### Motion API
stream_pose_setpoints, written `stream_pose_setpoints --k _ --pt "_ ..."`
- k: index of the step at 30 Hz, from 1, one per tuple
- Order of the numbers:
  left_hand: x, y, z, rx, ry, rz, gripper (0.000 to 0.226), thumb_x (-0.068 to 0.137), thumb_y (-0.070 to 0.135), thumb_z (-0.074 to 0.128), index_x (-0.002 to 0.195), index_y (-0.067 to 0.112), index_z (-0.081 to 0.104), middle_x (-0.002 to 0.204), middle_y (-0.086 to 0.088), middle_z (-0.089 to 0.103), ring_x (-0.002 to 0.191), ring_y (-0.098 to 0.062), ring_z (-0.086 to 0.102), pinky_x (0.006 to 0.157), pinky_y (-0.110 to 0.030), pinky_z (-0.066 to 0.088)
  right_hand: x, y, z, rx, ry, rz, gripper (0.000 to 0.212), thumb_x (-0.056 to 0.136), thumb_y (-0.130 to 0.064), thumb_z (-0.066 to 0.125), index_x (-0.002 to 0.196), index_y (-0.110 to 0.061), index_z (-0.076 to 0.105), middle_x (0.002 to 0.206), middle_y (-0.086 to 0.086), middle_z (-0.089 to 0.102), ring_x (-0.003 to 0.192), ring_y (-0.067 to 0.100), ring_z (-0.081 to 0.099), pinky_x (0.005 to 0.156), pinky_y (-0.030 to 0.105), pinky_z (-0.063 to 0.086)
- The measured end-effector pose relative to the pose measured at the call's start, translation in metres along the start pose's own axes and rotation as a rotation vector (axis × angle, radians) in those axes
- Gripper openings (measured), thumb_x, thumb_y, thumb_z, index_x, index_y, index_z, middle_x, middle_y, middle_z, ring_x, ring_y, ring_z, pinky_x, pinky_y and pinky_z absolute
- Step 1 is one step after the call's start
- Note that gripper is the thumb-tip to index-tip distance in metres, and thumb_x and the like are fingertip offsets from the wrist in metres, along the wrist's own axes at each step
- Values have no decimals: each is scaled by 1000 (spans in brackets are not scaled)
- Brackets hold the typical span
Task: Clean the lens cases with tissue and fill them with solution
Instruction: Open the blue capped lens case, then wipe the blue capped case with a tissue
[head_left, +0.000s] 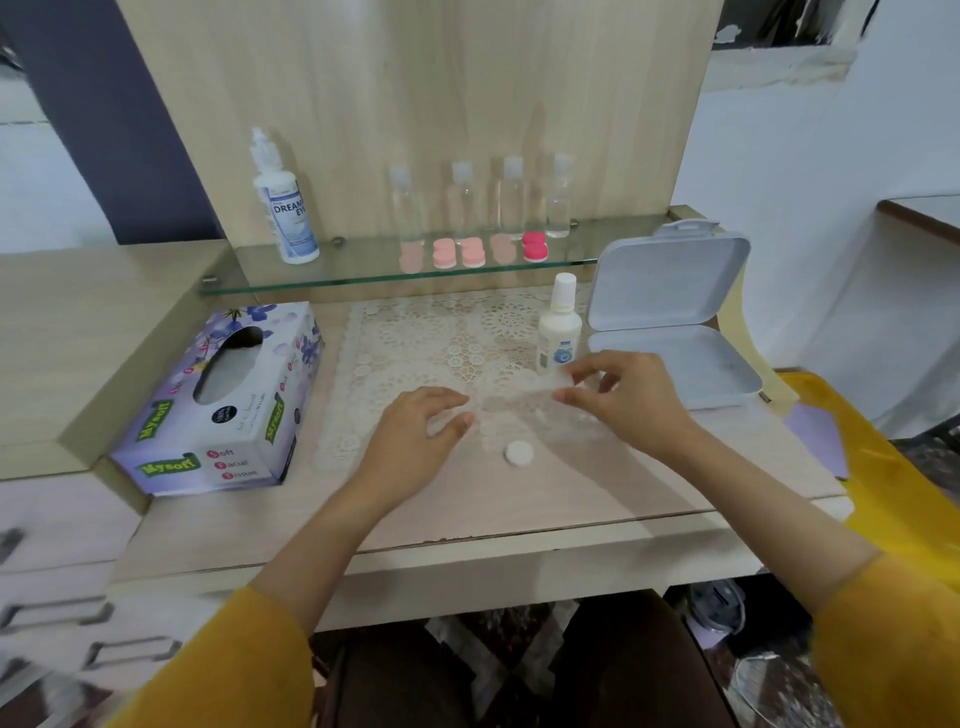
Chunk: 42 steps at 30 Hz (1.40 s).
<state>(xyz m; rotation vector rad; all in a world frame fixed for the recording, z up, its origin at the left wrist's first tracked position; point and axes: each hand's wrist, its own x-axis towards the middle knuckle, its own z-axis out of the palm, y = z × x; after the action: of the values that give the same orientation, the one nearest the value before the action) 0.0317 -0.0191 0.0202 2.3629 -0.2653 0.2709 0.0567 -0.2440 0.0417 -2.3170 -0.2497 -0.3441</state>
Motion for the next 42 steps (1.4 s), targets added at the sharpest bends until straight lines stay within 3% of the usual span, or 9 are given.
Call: stream_pose_setpoints --k 4,7,12,18,23,26,32,38,42 --pt "-10 -29 -20 58 28 -99 30 92 23 53 119 12 61 131 -4 52 124 -20 42 108 -32 29 -7 -14 37 47 -132 22 30 74 -34 74 100 -19 71 98 -5 67 85 12 56 74 23 40" --pt "-15 -47 -28 175 26 -112 33 93 20 51 125 13 56 138 -3 47 128 -19 37 109 -23 22 -10 -20 59 -19 -208 -6 32 75 -38 72 104 -23 70 109 -3 67 101 15 52 85 25 37" --pt "-21 -63 -28 305 -2 -103 35 94 18 48 129 15 52 141 -2 43 130 -18 34 104 -15 15 -15 -29 70 -95 -218 -108 31 76 -34 71 106 -24 69 109 -8 67 105 17 47 92 28 35" --pt "-20 -56 -36 204 79 -66 30 93 13 49 122 12 58 134 -3 50 126 -17 40 104 -17 22 -20 -21 70 -127 -234 -230 49 73 -44 72 115 -20 65 121 -11 60 112 13 45 96 24 32" --pt "-13 -39 -79 116 251 45 19 88 8 57 103 10 69 108 -2 64 97 -8 54 82 -5 37 -19 -14 73 -166 -241 -280 58 72 -53 69 119 -19 62 126 -10 57 117 12 43 102 27 32" --pt "-3 -46 -113 229 294 -16 16 88 13 58 99 12 70 101 -1 66 87 -9 55 67 -9 36 -19 -14 75 -160 -231 -292 58 71 -51 70 119 -19 62 125 -10 57 118 12 42 102 26 30" --pt "20 -87 -160 554 118 -314 17 87 17 59 101 16 67 106 -3 65 84 -11 50 76 -24 39 -18 -12 77 -162 -227 -297 57 70 -49 72 119 -19 62 125 -9 58 118 14 42 101 25 29" --pt "37 -105 -169 876 -145 -229 37 82 17 61 118 23 58 116 3 63 109 -18 53 88 -27 35 -18 -7 79 -140 -220 -294 59 68 -52 74 116 -20 65 122 -11 59 115 13 44 99 25 30" --pt "43 -111 -169 940 -184 -186 35 83 13 53 115 26 61 107 3 66 102 -19 54 83 -28 33 -16 -6 81 -136 -209 -294 59 66 -54 74 114 -21 66 121 -12 60 114 12 44 97 23 29"
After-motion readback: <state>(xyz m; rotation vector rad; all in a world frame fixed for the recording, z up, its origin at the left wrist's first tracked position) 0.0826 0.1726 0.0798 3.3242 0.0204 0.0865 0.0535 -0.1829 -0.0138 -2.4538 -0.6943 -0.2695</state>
